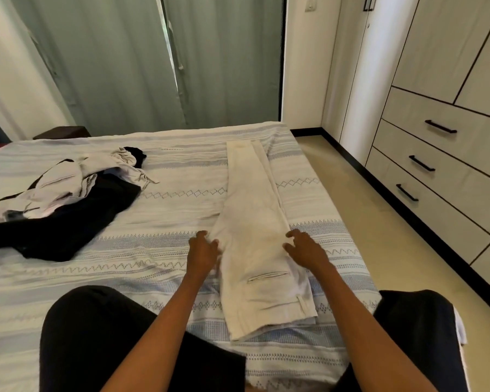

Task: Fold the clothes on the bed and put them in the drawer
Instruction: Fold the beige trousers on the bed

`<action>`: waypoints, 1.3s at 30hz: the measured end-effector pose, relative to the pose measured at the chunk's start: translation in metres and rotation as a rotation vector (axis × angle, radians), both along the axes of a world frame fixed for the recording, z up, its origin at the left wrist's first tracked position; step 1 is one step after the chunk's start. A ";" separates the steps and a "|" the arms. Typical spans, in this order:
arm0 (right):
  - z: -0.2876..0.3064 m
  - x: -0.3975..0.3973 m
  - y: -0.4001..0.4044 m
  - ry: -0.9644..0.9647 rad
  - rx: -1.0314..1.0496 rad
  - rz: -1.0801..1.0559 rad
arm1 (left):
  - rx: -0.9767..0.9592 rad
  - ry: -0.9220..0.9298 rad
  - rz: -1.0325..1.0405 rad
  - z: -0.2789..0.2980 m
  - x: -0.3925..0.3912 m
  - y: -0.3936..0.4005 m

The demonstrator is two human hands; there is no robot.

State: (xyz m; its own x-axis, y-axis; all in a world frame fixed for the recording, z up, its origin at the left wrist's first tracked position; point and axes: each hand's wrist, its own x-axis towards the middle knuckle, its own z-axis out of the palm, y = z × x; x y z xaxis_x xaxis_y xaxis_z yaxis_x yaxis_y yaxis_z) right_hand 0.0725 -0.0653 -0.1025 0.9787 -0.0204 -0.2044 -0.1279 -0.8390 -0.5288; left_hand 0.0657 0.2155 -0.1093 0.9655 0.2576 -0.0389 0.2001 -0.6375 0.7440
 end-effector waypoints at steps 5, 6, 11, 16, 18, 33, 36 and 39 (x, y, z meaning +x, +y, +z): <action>-0.034 0.026 0.014 -0.048 -0.042 -0.068 | -0.352 0.264 0.075 -0.018 0.039 0.014; -0.037 0.031 0.016 -0.054 -0.039 -0.083 | -0.385 0.265 0.075 -0.017 0.042 0.016; -0.032 0.058 0.017 -0.001 -0.041 -0.015 | -0.399 0.196 0.096 -0.022 0.053 0.020; -0.019 0.075 0.002 0.095 -0.038 -0.025 | -0.070 0.170 0.013 -0.016 0.059 0.032; -0.014 0.083 -0.003 0.131 -0.055 -0.007 | 0.001 0.244 -0.065 -0.016 0.067 0.036; -0.024 0.267 0.013 -0.026 0.045 -0.014 | 0.090 0.060 -0.227 -0.001 0.261 0.004; -0.026 0.327 0.019 -0.020 0.020 -0.018 | 0.044 0.090 -0.176 -0.005 0.323 0.000; -0.030 0.401 0.024 -0.030 0.020 -0.008 | -0.005 0.104 -0.146 -0.012 0.395 0.000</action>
